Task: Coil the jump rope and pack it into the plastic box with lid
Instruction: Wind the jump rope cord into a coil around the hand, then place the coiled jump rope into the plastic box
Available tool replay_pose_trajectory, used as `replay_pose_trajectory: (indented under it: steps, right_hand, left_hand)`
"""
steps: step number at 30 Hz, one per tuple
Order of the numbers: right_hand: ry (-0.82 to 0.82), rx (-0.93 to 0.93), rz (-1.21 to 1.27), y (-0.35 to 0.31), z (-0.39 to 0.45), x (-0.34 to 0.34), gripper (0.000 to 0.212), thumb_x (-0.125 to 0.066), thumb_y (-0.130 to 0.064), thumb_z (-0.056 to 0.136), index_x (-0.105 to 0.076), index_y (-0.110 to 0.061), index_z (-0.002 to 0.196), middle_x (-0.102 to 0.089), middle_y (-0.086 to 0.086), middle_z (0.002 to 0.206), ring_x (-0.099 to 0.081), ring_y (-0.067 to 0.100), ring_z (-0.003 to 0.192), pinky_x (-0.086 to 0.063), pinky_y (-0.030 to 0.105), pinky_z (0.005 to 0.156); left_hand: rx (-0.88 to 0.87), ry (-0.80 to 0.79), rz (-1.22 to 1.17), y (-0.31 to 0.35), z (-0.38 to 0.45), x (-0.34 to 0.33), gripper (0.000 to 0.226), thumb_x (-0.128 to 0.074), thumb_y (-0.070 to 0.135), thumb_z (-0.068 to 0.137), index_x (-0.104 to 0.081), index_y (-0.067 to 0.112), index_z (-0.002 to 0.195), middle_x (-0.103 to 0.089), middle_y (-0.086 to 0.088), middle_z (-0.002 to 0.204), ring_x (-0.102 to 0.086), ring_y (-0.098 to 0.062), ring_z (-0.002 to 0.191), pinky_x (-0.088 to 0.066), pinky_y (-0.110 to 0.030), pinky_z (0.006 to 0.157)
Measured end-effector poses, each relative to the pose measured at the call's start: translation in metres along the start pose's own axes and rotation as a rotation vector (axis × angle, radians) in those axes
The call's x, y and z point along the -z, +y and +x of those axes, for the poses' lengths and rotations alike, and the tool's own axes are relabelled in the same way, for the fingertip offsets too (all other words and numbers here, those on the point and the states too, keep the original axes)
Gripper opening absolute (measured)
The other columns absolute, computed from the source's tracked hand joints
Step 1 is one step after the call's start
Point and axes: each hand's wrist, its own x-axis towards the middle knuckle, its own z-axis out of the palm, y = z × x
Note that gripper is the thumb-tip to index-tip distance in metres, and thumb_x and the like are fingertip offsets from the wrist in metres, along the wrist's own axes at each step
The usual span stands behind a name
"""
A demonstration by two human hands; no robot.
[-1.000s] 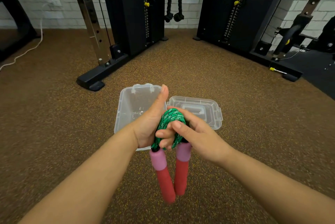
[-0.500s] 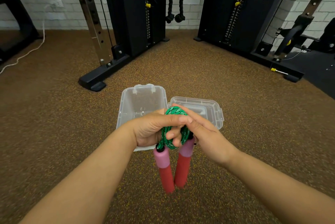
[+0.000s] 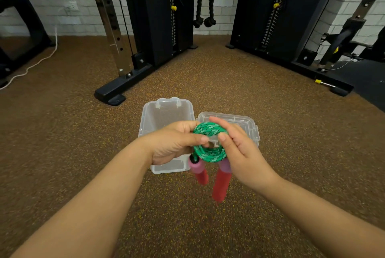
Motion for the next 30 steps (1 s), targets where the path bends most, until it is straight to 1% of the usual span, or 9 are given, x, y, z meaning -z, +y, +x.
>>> replay_pose_trajectory:
  steps: [2,5,8,10,14,21,24,26,30]
  right_hand:
    - [0.093,-0.017,0.036,0.001,0.006,-0.001,0.036,-0.038,-0.027,0.101,-0.047,-0.035,0.135,-0.053,-0.004,0.127,-0.05,0.008,0.119,-0.044,0.041,0.104]
    - [0.224,-0.03,0.121,-0.001,0.015,-0.004,0.035,-0.038,-0.027,0.101,-0.05,-0.031,0.134,-0.056,0.001,0.13,-0.052,0.014,0.122,-0.042,0.046,0.105]
    - [0.305,-0.094,0.28,-0.005,0.022,-0.008,0.034,-0.036,-0.018,0.103,-0.053,-0.023,0.132,-0.063,0.008,0.122,-0.061,0.015,0.109,-0.051,0.034,0.095]
    - [0.336,-0.156,0.389,-0.006,0.026,-0.011,0.034,-0.034,-0.015,0.103,-0.055,-0.021,0.129,-0.065,0.011,0.117,-0.063,0.012,0.098,-0.053,0.024,0.084]
    - [0.315,-0.242,0.588,-0.007,0.034,-0.021,0.033,-0.035,-0.014,0.103,-0.055,-0.019,0.129,-0.065,0.015,0.12,-0.064,0.021,0.107,-0.051,0.035,0.096]
    - [0.25,-0.277,0.734,0.001,0.053,-0.04,0.032,-0.039,-0.015,0.102,-0.057,-0.011,0.128,-0.069,0.011,0.117,-0.067,0.017,0.106,-0.053,0.029,0.094]
    - [0.23,-0.283,0.715,0.018,0.058,-0.051,0.038,-0.031,-0.027,0.104,-0.063,-0.012,0.117,-0.073,0.004,0.108,-0.067,0.013,0.105,-0.053,0.025,0.088]
    - [0.249,-0.335,0.562,0.034,0.062,-0.055,0.038,-0.031,-0.031,0.103,-0.066,-0.02,0.113,-0.073,-0.001,0.107,-0.066,0.011,0.102,-0.052,0.026,0.084]
    - [0.267,-0.523,0.292,0.084,0.073,-0.06,0.033,-0.046,-0.026,0.097,-0.055,-0.02,0.129,-0.061,0.003,0.128,-0.059,0.017,0.108,-0.047,0.036,0.096]
  left_hand:
    - [-0.039,0.12,0.019,0.004,0.007,-0.009,0.019,-0.053,0.002,0.091,-0.059,0.011,0.108,-0.067,-0.007,0.095,-0.063,-0.018,0.094,-0.053,-0.029,0.087]
    - [-0.117,0.278,0.137,0.006,0.018,-0.02,0.013,-0.053,0.009,0.094,-0.058,0.013,0.106,-0.066,-0.008,0.097,-0.063,-0.017,0.091,-0.053,-0.03,0.082]
    - [-0.144,0.383,0.216,-0.002,0.025,-0.027,0.013,-0.055,0.015,0.094,-0.057,0.015,0.106,-0.065,-0.009,0.1,-0.062,-0.019,0.092,-0.052,-0.039,0.086]
    - [-0.148,0.417,0.26,-0.007,0.027,-0.031,0.013,-0.054,0.016,0.094,-0.055,0.016,0.107,-0.065,-0.006,0.099,-0.061,-0.016,0.091,-0.05,-0.038,0.085]
    - [-0.177,0.487,0.283,-0.005,0.027,-0.024,0.014,-0.048,0.009,0.096,-0.056,0.021,0.094,-0.065,-0.001,0.082,-0.06,-0.015,0.08,-0.049,-0.036,0.081]
    - [-0.168,0.544,0.22,-0.002,0.02,0.005,0.018,-0.045,0.007,0.097,-0.055,0.02,0.091,-0.061,-0.004,0.078,-0.058,-0.02,0.071,-0.052,-0.035,0.06]
    - [-0.22,0.531,0.196,-0.004,0.015,0.021,0.018,-0.044,0.005,0.097,-0.055,0.02,0.098,-0.062,-0.002,0.08,-0.059,-0.017,0.074,-0.053,-0.031,0.064]
    - [-0.282,0.489,0.239,-0.004,0.01,0.033,0.021,-0.043,0.003,0.097,-0.055,0.019,0.102,-0.064,0.001,0.079,-0.06,-0.008,0.074,-0.051,-0.023,0.07]
    - [-0.314,0.409,0.221,-0.006,0.0,0.054,0.022,-0.043,0.002,0.097,-0.057,0.017,0.103,-0.066,0.003,0.08,-0.062,-0.003,0.077,-0.052,-0.02,0.074]
